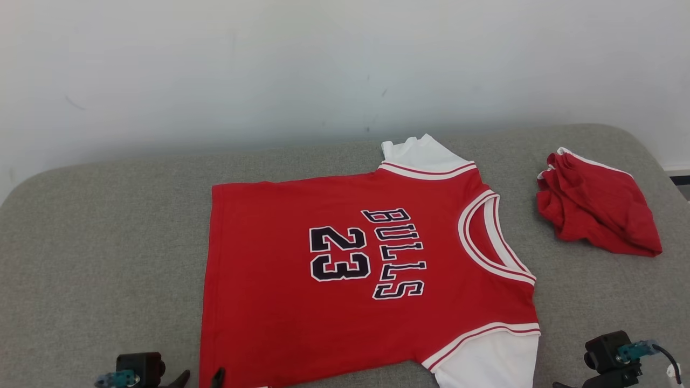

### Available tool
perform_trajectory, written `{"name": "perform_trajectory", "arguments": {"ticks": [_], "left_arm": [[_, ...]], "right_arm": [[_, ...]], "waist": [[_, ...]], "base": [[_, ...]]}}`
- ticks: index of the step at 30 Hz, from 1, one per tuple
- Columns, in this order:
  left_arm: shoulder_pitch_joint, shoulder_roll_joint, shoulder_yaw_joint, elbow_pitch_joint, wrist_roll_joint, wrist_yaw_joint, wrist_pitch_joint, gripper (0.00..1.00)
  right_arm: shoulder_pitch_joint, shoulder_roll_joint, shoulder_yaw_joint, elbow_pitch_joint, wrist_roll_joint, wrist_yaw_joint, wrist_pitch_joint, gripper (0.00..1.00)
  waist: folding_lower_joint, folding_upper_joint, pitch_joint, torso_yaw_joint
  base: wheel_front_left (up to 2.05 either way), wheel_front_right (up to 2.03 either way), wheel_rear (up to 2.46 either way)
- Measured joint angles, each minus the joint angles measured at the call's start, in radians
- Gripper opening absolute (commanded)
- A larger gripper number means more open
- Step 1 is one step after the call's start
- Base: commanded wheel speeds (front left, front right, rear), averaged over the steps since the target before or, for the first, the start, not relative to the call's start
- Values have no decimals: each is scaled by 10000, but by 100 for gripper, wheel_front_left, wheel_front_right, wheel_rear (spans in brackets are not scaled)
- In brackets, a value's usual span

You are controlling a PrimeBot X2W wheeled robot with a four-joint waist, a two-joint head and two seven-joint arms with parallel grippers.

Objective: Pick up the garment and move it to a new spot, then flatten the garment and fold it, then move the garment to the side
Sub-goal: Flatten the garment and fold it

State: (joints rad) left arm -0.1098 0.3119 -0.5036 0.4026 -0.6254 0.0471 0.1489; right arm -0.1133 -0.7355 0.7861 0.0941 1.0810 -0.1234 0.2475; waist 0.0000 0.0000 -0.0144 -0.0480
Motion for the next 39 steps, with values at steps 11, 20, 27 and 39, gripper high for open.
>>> {"name": "perform_trajectory", "arguments": {"ticks": [11, 20, 27, 39], "left_arm": [[-5, 63, 884, -1356, 13, 420, -1292, 100], [150, -71, 2117, -1860, 320, 688, -3016, 100], [1103, -715, 2585, -2351, 460, 761, -3714, 100], [1529, -872, 3352, -2278, 2451, 771, -3879, 100]], "right_arm": [[-354, -198, -855, -1043, -4, -12, -721, 100], [-1025, 238, -2017, -1290, -1124, -12, -3200, 100], [-298, 777, -3323, -466, -2080, -15, -5028, 100], [503, 1668, -4203, 380, -3120, -15, -5018, 100]], "waist": [[0, 1, -129, -44], [0, 0, -160, -337], [-1, 0, -114, -613], [0, 1, -101, -747]], "base": [[0, 0, 0], [0, 0, 0], [0, 0, 0], [0, 0, 0]]}}
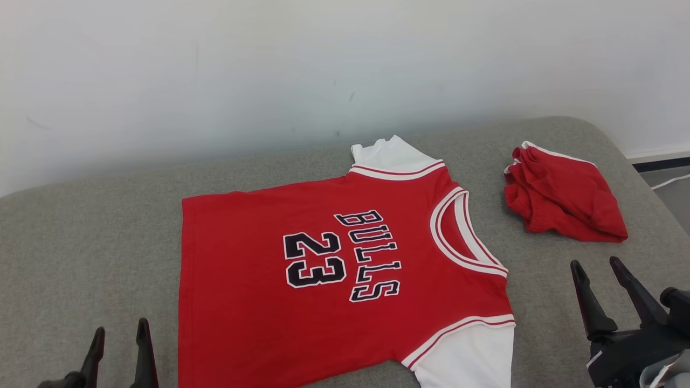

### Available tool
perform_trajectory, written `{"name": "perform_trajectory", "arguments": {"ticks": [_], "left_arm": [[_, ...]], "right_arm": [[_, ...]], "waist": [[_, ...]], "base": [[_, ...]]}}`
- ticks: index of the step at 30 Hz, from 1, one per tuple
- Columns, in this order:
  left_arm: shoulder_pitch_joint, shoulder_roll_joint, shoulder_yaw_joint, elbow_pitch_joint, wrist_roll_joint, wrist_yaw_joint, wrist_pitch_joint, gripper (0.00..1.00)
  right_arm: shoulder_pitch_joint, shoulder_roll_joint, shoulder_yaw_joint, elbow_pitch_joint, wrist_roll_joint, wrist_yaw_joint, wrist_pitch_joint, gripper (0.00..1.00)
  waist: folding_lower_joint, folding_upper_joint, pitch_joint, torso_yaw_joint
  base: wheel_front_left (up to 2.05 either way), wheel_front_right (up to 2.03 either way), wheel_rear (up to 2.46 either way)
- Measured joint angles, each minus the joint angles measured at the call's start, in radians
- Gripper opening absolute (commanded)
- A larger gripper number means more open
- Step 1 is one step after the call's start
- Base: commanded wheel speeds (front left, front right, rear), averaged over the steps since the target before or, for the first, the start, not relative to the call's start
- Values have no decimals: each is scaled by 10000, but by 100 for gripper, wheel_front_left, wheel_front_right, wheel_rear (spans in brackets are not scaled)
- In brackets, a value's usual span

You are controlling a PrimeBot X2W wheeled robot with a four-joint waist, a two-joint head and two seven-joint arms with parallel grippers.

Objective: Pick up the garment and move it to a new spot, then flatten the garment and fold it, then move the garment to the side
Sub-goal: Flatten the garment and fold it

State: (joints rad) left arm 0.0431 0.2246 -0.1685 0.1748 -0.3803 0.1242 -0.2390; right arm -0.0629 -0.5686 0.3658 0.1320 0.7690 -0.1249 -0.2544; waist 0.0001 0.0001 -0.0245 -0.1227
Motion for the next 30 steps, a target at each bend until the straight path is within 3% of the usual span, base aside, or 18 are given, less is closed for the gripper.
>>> {"name": "perform_trajectory", "arguments": {"ticks": [7, 17, 30], "left_arm": [[366, -491, 460, 90, 1085, 0, -4, 100], [383, -961, 771, 12, 1804, 0, 86, 100], [556, -1168, 842, -242, 2343, 0, 619, 100]], "right_arm": [[247, 625, -510, 115, -564, 0, -8, 100], [520, 830, -709, 58, -1137, 0, -8, 100], [593, 1114, -968, 113, -1565, 0, -10, 100]], "waist": [[-1, 0, -10, -1], [0, 0, 15, 99], [-1, 0, 41, 182]], "base": [[0, 0, 0], [0, 0, 0], [0, 0, 0]]}}
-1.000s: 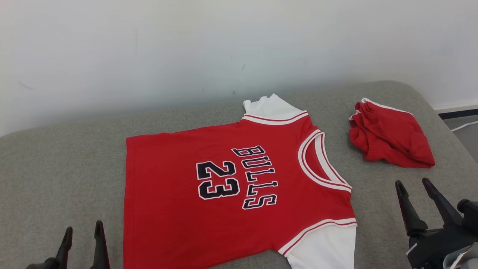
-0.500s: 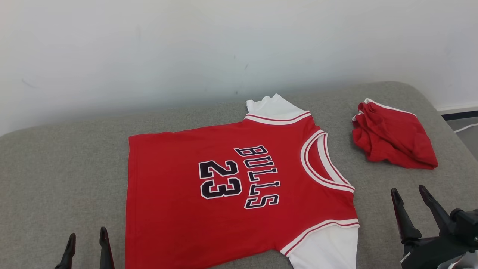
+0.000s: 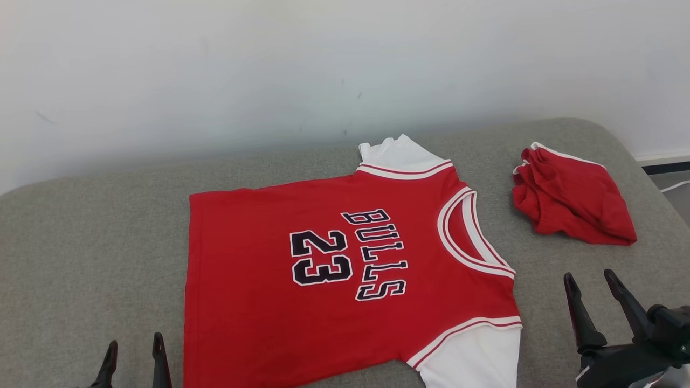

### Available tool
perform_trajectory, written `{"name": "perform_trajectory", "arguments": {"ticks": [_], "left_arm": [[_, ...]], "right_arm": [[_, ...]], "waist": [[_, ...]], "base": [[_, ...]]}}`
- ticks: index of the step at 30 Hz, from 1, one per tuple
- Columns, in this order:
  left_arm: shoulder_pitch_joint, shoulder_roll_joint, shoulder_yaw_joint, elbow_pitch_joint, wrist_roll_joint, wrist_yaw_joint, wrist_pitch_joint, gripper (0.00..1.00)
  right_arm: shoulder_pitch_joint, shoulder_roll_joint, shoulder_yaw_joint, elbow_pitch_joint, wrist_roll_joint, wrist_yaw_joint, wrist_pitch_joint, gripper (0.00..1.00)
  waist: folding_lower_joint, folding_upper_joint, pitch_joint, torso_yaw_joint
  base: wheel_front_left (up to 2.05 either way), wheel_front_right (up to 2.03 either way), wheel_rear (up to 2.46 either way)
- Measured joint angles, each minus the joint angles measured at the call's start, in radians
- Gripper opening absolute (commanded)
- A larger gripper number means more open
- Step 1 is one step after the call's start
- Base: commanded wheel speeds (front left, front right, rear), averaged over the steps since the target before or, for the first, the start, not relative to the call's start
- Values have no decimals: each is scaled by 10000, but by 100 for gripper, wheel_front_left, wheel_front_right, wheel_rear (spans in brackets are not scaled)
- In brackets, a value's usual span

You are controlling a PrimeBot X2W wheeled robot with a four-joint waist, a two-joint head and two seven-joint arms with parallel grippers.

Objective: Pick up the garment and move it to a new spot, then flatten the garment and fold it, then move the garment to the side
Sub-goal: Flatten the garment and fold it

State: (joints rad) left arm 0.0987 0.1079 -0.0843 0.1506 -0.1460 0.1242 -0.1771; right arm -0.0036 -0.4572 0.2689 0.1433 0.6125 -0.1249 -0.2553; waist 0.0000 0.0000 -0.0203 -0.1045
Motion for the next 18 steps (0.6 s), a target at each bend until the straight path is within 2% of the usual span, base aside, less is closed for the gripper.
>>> {"name": "perform_trajectory", "arguments": {"ticks": [18], "left_arm": [[22, -119, 59, -194, 512, 0, 767, 100]], "right_arm": [[185, 215, -157, 201, -311, 0, 19, 100]], "waist": [[0, 0, 21, 73]], "base": [[0, 0, 0]]}}
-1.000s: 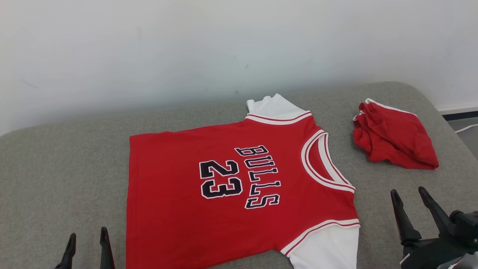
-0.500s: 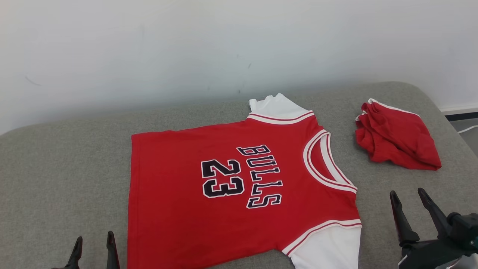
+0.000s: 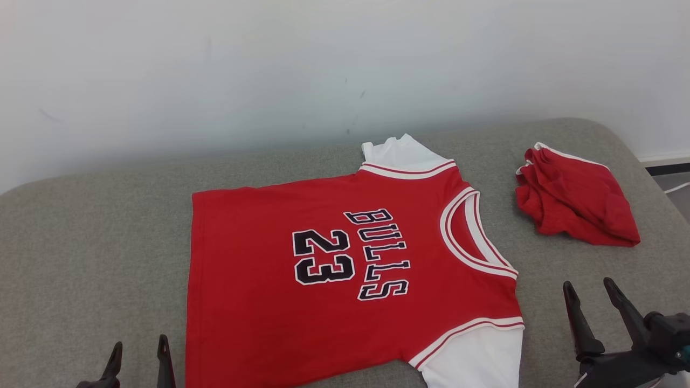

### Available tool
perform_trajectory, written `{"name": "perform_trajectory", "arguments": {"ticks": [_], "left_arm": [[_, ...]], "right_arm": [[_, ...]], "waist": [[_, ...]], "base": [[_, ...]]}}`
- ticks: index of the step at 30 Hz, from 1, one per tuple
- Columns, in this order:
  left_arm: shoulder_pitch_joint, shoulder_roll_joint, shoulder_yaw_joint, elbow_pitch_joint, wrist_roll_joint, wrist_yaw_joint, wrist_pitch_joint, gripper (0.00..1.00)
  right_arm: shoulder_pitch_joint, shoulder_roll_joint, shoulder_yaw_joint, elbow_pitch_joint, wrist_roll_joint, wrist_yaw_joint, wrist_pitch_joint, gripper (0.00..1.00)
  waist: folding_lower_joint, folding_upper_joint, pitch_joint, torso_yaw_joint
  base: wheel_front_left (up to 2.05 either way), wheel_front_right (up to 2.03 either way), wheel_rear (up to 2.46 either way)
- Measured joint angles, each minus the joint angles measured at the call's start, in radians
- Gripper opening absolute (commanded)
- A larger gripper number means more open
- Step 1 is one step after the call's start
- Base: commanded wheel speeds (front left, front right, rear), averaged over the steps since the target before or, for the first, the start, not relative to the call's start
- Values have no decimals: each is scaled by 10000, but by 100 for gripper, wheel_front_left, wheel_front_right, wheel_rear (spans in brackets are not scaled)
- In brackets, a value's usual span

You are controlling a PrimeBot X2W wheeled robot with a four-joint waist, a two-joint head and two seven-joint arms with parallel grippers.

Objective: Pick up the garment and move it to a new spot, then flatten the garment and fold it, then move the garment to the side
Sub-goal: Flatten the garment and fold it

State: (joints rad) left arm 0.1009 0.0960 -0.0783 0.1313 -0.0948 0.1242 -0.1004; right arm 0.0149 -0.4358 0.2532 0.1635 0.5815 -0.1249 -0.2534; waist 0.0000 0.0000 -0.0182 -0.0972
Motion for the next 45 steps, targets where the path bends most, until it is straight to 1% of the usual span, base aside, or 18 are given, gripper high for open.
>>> {"name": "perform_trajectory", "arguments": {"ticks": [15, 45], "left_arm": [[178, -50, 10, -261, 146, 0, 387, 100], [170, -165, 27, -750, 345, 0, 836, 100]], "right_arm": [[0, 71, -31, 25, -119, 0, 173, 100], [-29, 199, -105, -27, -295, 0, 349, 100]], "waist": [[0, 0, 8, 10], [0, 0, -8, 40]], "base": [[0, 0, 0], [0, 0, 0]]}}
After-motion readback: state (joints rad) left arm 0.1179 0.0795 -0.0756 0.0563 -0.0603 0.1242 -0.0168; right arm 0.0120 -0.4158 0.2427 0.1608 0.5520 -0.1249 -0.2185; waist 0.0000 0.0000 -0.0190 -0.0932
